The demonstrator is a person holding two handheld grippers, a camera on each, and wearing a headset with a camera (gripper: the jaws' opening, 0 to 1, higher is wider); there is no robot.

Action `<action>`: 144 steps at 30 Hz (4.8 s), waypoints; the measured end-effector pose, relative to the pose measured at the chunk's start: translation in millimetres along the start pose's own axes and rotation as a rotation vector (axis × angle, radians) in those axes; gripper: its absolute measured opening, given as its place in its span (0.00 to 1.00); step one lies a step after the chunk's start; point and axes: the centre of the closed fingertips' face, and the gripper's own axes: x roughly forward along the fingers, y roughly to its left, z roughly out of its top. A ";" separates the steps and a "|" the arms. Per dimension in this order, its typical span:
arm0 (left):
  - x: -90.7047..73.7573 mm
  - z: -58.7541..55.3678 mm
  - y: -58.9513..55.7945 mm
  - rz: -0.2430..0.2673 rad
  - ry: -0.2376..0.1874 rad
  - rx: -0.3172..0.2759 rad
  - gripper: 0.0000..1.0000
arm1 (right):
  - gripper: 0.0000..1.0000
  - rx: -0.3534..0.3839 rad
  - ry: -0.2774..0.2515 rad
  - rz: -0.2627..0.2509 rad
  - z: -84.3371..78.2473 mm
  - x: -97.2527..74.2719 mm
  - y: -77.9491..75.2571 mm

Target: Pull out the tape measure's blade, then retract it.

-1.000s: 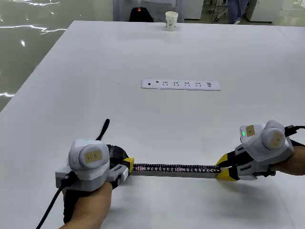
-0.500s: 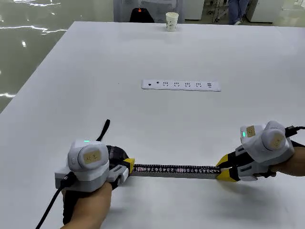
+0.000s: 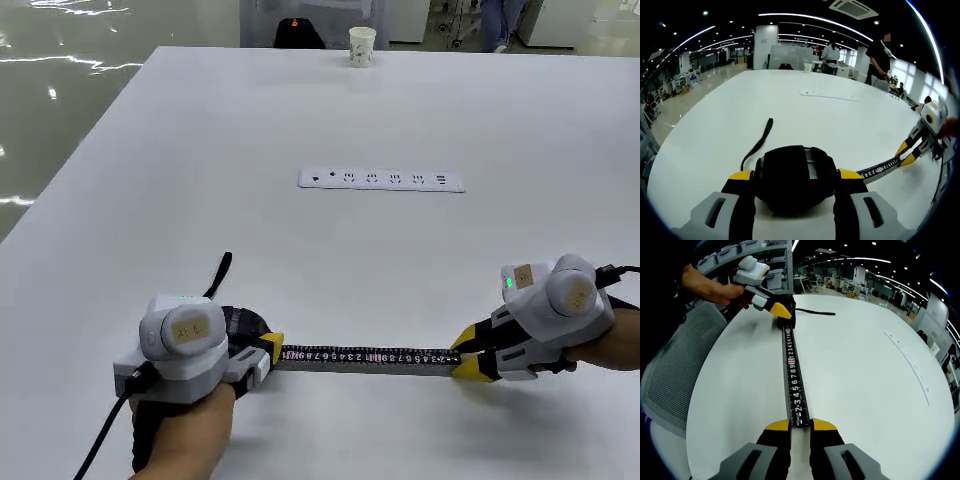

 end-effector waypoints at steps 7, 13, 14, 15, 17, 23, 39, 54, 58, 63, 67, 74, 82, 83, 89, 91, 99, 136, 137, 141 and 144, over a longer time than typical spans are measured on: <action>-0.5 -0.1 0.1 -0.003 0.001 -0.006 0.58 | 0.10 -0.004 -0.010 0.003 4.6 4.6 -1.2; -0.8 -0.2 0.3 -0.005 0.003 -0.011 0.58 | 0.10 -0.007 -0.017 0.004 9.9 7.3 -1.1; -0.8 -0.3 0.3 -0.005 0.003 -0.012 0.58 | 0.10 -0.008 -0.018 0.004 10.4 7.6 -1.1; -0.8 -0.3 0.2 -0.005 0.004 -0.012 0.58 | 0.10 -0.008 -0.018 0.004 10.8 7.8 -1.2; -0.9 -0.4 0.3 -0.005 0.004 -0.014 0.58 | 0.10 -0.008 -0.020 0.003 12.4 8.4 -0.9; -1.4 -0.2 -0.2 -0.004 0.003 -0.017 0.58 | 0.10 -0.011 -0.023 0.003 14.2 9.5 -0.4; -1.7 0.2 1.2 -0.006 0.005 -0.022 0.59 | 0.10 -0.015 -0.030 0.006 22.2 14.7 0.1; -1.0 0.5 1.6 -0.008 0.006 -0.026 0.59 | 0.10 -0.018 -0.033 0.009 27.8 19.2 0.1; -0.6 0.2 1.6 -0.008 0.007 -0.027 0.59 | 0.10 -0.019 -0.036 0.011 30.0 20.5 0.4; -0.5 0.1 1.5 -0.008 0.007 -0.030 0.59 | 0.10 -0.022 -0.038 0.012 32.5 22.4 0.2; -0.7 0.2 1.3 -0.009 0.007 -0.031 0.59 | 0.10 -0.023 -0.040 0.013 35.0 23.9 0.2; -0.8 0.5 1.1 -0.009 0.008 -0.032 0.59 | 0.10 -0.026 -0.042 0.016 38.6 26.4 0.3; -1.4 0.8 1.4 -0.011 0.009 -0.034 0.59 | 0.10 -0.029 -0.044 0.018 43.3 29.1 0.8; -1.4 0.8 1.4 -0.011 0.010 -0.034 0.59 | 0.10 -0.030 -0.043 0.019 43.8 29.4 1.1; -1.3 0.7 1.5 -0.013 0.010 -0.036 0.59 | 0.10 -0.031 -0.046 0.020 45.3 30.2 1.2; -1.3 0.7 1.2 -0.012 0.010 -0.037 0.59 | 0.10 -0.032 -0.047 0.020 46.0 30.6 1.3; -1.2 0.6 0.8 -0.013 0.010 -0.037 0.59 | 0.10 -0.033 -0.049 0.022 48.3 32.7 1.9; -0.3 0.1 2.1 -0.017 0.014 -0.043 0.59 | 0.10 -0.034 -0.066 0.027 60.7 45.4 4.4; -0.3 0.1 2.0 -0.017 0.014 -0.042 0.59 | 0.10 -0.034 -0.066 0.027 60.9 45.5 4.5; -0.5 0.6 2.0 -0.017 0.015 -0.041 0.59 | 0.10 -0.035 -0.067 0.026 62.1 46.2 4.5; -0.6 0.7 2.0 -0.017 0.015 -0.041 0.59 | 0.10 -0.035 -0.069 0.027 63.3 47.0 4.7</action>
